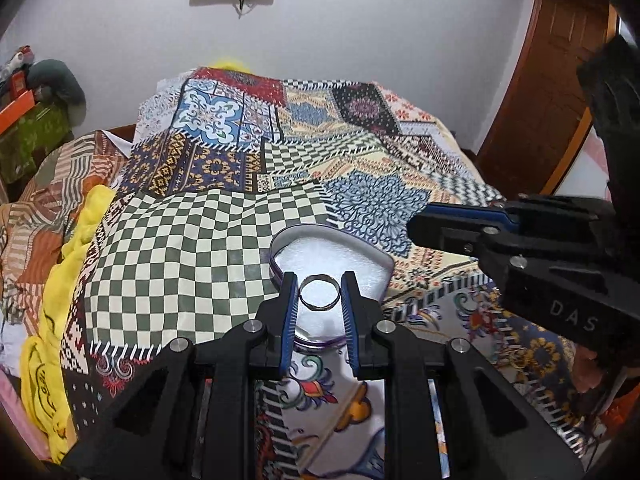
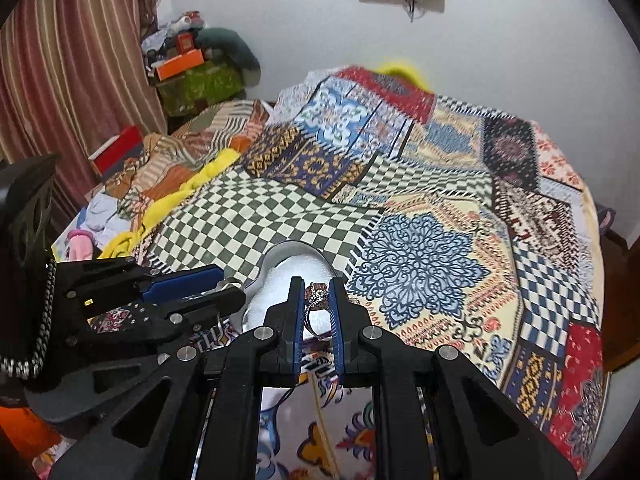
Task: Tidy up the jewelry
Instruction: 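Carry the ring over the purple heart tin and open the right gripper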
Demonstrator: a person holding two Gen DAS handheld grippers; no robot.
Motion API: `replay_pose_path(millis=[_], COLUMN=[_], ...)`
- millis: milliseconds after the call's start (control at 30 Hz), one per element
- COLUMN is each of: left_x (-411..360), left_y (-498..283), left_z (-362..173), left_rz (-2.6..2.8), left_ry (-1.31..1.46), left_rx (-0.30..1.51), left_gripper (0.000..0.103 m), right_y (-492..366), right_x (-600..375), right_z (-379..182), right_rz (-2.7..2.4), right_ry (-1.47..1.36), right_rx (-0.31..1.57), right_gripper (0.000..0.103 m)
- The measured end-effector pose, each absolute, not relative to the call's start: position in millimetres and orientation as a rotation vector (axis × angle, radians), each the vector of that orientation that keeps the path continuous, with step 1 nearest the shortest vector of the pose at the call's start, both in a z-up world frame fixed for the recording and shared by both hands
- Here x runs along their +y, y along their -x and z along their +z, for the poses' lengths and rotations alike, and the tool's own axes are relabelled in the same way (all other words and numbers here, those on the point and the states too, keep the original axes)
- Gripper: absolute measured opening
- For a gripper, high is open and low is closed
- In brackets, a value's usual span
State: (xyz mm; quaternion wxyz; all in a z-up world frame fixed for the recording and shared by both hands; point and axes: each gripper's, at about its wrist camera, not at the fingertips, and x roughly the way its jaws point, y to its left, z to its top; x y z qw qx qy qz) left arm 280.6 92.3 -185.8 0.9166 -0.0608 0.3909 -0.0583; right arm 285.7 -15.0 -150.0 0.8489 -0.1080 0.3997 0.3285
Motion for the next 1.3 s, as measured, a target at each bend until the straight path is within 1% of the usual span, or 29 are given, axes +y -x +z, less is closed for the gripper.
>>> replay_pose_path(millis=[267, 633, 933, 1300], left_x=[92, 89, 90, 93], left_y=[-299, -310, -310, -293], left_z=[-207, -218, -219, -209], left_rz=[-0.132, -0.159, -0.16, -0.132], left_ry=[0.082, 0.067, 0.077, 0.048], left_rx=[0.858, 0.891, 0.896, 0.869], left_gripper=[0.021, 0.021, 0.021, 0.021], right_y=[-309, -322, -321, -322], right_x=[-6, -1, 6, 9], right_z=[-173, -188, -192, -193], right_rz=[0.734, 0.749, 0.761, 0.755], right_ry=[0.229, 0.222, 0.25, 0.261], right_rx=[0.955, 1.019, 1.028, 1.034], right_gripper=[0.011, 0.011, 0.011, 0.011])
